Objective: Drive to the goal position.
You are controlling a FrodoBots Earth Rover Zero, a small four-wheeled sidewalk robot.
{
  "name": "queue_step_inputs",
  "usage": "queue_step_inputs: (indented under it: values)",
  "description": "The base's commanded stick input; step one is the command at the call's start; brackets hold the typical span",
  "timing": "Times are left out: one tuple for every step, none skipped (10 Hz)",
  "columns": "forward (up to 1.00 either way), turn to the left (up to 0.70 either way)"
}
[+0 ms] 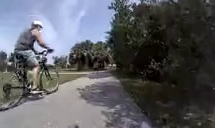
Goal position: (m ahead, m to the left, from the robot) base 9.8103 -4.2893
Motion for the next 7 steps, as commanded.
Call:
queue_step_inputs:
  values:
    - [0.70,0.14]
    - [0.70,0.01]
    - [0.70,0.00]
    - [0.70,0.00]
    - [0.70,0.00]
    - [0.70,0.00]
    - [0.70,0.00]
